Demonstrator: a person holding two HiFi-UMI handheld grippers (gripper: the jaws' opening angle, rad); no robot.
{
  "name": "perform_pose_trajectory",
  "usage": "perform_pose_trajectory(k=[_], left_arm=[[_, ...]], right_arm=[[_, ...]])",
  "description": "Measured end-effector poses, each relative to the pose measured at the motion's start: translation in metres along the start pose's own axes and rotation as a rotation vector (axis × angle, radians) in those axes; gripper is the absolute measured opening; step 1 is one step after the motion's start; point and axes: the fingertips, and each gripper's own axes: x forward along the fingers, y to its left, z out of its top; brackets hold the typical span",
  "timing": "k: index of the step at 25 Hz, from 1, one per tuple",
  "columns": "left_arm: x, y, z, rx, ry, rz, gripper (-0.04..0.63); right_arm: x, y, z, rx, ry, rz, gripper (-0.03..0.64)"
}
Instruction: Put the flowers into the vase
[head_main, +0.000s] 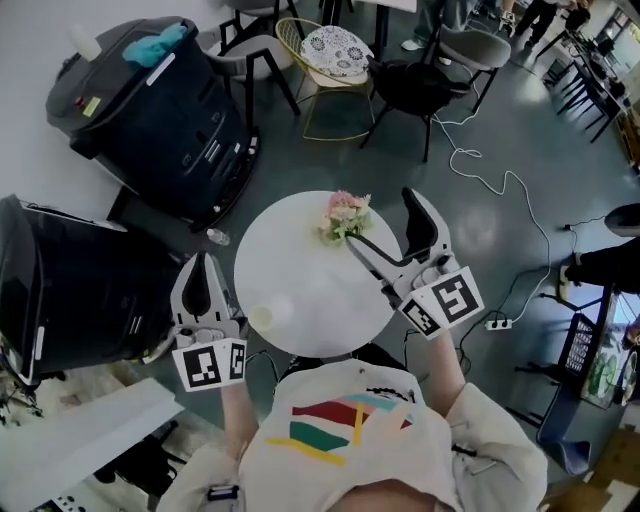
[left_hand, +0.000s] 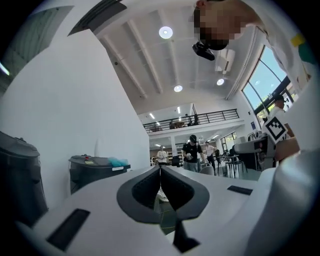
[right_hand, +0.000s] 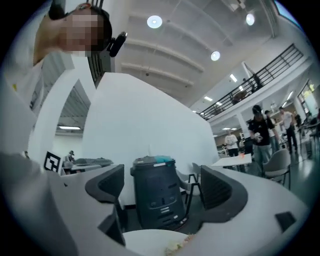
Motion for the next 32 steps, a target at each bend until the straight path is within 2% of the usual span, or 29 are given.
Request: perform_pose_trajectory(k=[2,4,7,14,16,22,28,32], left_arm=[[-0.005,0.006,-0.006,-0.010,0.008,0.023,0.008],[-0.012,0.013,-0.011,-0.033,0.007,0.045,0.008],[-0.023,0.018,-0.022,-0.051,0.011,0.074,0.008],[-0.041,0.037,-0.039,-0.089,0.004,0.111,0.008],[-0.048,0.042,-0.045,-0.117,-0.002,0.121,0.008],[-0.060,0.055,-0.072,-0.163,0.038,0.135,0.008],[-0.061,0.057,-0.066,-0.185,0.056,0.161,0.008],[-0.059,0.072,-0.068,-0.184,0.069,0.186,0.008]], right_arm=[[0.002,-0.002,-0.004,0.067,0.014,0.036,0.483],[0.006,-0.006,-0.023,0.090,0.089,0.026,0.483],[0.010,-0.012,-0.071,0.060,0.271,0.014,0.482],[0.023,-0.035,-0.200,0.051,0.690,0.045,0.482],[0.024,-0.042,-0.233,0.052,0.778,0.036,0.482],[0.034,-0.047,-0.314,0.019,1.001,0.044,0.482],[0.020,-0.056,-0.351,-0.092,1.194,0.095,0.482],[0.020,-0.064,-0.379,-0.145,1.271,0.072,0.483]])
